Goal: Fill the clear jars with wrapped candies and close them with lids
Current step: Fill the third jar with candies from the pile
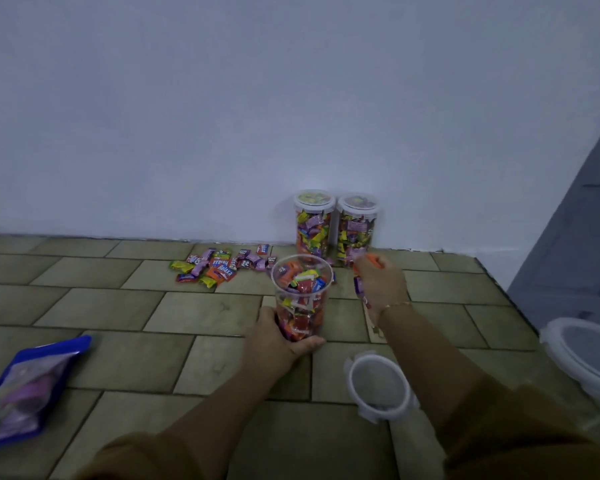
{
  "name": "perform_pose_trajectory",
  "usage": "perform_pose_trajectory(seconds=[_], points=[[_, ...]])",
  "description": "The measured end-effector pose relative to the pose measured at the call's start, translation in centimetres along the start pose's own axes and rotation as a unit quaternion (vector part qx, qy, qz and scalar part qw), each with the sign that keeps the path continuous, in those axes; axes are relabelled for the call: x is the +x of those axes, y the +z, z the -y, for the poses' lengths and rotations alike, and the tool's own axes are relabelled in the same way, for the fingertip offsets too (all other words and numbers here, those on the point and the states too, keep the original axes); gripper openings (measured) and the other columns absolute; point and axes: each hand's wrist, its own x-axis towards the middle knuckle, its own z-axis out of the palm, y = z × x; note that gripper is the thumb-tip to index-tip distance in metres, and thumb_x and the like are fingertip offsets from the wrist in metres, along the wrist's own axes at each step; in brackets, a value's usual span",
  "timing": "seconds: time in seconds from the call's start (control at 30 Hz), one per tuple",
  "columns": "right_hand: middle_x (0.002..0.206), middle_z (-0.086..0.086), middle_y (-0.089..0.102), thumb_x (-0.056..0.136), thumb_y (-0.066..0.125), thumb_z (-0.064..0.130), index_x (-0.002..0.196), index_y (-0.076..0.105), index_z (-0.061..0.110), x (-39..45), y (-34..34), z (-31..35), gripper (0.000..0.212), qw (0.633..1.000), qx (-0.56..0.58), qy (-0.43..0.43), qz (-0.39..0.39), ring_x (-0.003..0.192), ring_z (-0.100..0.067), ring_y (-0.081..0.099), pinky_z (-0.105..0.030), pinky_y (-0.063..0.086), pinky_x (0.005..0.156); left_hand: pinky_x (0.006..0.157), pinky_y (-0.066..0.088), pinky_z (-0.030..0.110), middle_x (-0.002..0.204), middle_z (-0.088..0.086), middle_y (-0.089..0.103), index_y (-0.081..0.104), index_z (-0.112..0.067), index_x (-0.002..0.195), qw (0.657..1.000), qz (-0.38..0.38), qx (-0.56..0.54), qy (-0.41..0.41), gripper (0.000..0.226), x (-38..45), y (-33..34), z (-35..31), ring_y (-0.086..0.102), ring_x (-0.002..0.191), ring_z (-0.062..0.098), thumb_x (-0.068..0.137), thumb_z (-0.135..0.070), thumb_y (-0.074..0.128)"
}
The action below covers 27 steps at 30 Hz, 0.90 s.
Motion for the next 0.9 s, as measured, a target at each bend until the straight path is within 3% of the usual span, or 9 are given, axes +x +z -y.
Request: perform_pose_trajectory(seconds=[0.1,0.17,0.23,0.3,0.4,0.53,0.7,0.83,0.9], points=[[0.076,-0.004,0.059,0.087,0.065,0.024,0.076,0.061,0.02,-1.3,1.2,3.3,0.012,0.989,0.142,0.003,0.027,0.065,-0.016,0.051,-0.031,0.046,0.061,0.077,0.042,0.022,0.111,-0.008,0.054,0.043,-0.02,0.115,1.0,0.002,0.007,-0.004,0.083,-1.6,0.2,-0.1,0.05,0.094,0.006,0.052,-0.054,0.085],[0.082,-0.003,0.064,0.087,0.065,0.025,0.078,0.062,0.022,-2.4,1.9,4.5,0.01,0.987,0.157,-0.028,0.034,0.075,-0.017,0.058,-0.033,0.052,0.07,0.075,0.041,0.021,0.113,-0.008,0.056,0.044,-0.021,0.116,1.0,0.007,-0.003,-0.007,0.083,-2.2,0.5,0.0,0.051,0.093,0.006,0.053,-0.054,0.085],[0.077,0.002,0.062,0.088,0.063,0.026,0.077,0.061,0.021,-3.7,2.4,5.1,0.012,0.991,0.097,-0.083,0.025,0.074,-0.013,0.057,-0.027,0.052,0.073,0.073,0.042,0.02,0.113,-0.008,0.058,0.044,-0.023,0.116,1.0,0.009,-0.001,-0.003,0.082,-2.8,0.6,0.1,0.053,0.093,0.007,0.052,-0.055,0.085],[0.069,0.004,0.055,0.09,0.06,0.025,0.077,0.06,0.015,-4.9,2.8,5.0,0.016,0.99,0.034,-0.133,0.031,0.067,-0.01,0.052,-0.024,0.05,0.067,0.075,0.048,0.024,0.111,-0.008,0.059,0.044,-0.024,0.114,1.0,0.01,0.002,-0.001,0.083,-3.0,0.6,0.4,0.056,0.095,0.008,0.05,-0.059,0.084],[0.07,-0.006,0.053,0.092,0.058,0.026,0.079,0.06,0.0,-6.2,3.2,4.6,0.029,0.972,-0.045,-0.222,0.053,0.064,-0.015,0.048,-0.025,0.043,0.062,0.08,0.052,0.029,0.109,-0.01,0.059,0.043,-0.027,0.111,1.0,0.013,0.005,-0.002,0.084,-3.1,0.4,0.7,0.057,0.095,0.008,0.046,-0.064,0.082],[0.083,-0.003,0.052,0.092,0.055,0.033,0.078,0.061,0.008,-6.9,3.5,2.8,0.03,0.928,-0.187,-0.317,0.06,0.075,-0.017,0.05,-0.028,0.039,0.066,0.081,0.054,0.033,0.106,-0.011,0.06,0.044,-0.027,0.109,1.0,0.02,-0.01,0.012,0.085,-3.2,0.1,1.1,0.059,0.093,0.006,0.043,-0.065,0.082],[0.087,0.007,0.045,0.091,0.037,0.048,0.083,0.069,0.013,-7.5,3.4,1.3,0.048,0.895,-0.198,-0.398,0.05,0.08,-0.009,0.048,-0.024,0.04,0.065,0.082,0.054,0.032,0.107,-0.012,0.058,0.042,-0.028,0.11,0.999,0.032,-0.029,0.03,0.084,-3.3,-0.2,1.4,0.058,0.095,0.005,0.045,-0.062,0.084],[0.094,0.001,0.061,0.094,0.042,0.036,0.091,0.074,0.014,-7.5,3.0,-0.1,0.039,0.859,-0.222,-0.459,0.045,0.091,-0.012,0.055,-0.03,0.047,0.074,0.077,0.05,0.022,0.106,-0.012,0.057,0.042,-0.027,0.11,0.997,0.042,-0.042,0.043,0.08,-3.8,-0.5,1.3,0.056,0.094,0.001,0.05,-0.057,0.085],[0.098,0.0,0.067,0.094,0.044,0.029,0.096,0.074,0.015,-7.7,3.0,-0.8,0.034,0.847,-0.213,-0.487,0.032,0.097,-0.016,0.06,-0.034,0.048,0.086,0.077,0.05,0.02,0.107,-0.013,0.056,0.043,-0.026,0.111,0.995,0.058,-0.066,0.036,0.08,-3.8,-0.7,1.3,0.056,0.096,0.001,0.05,-0.054,0.086]])
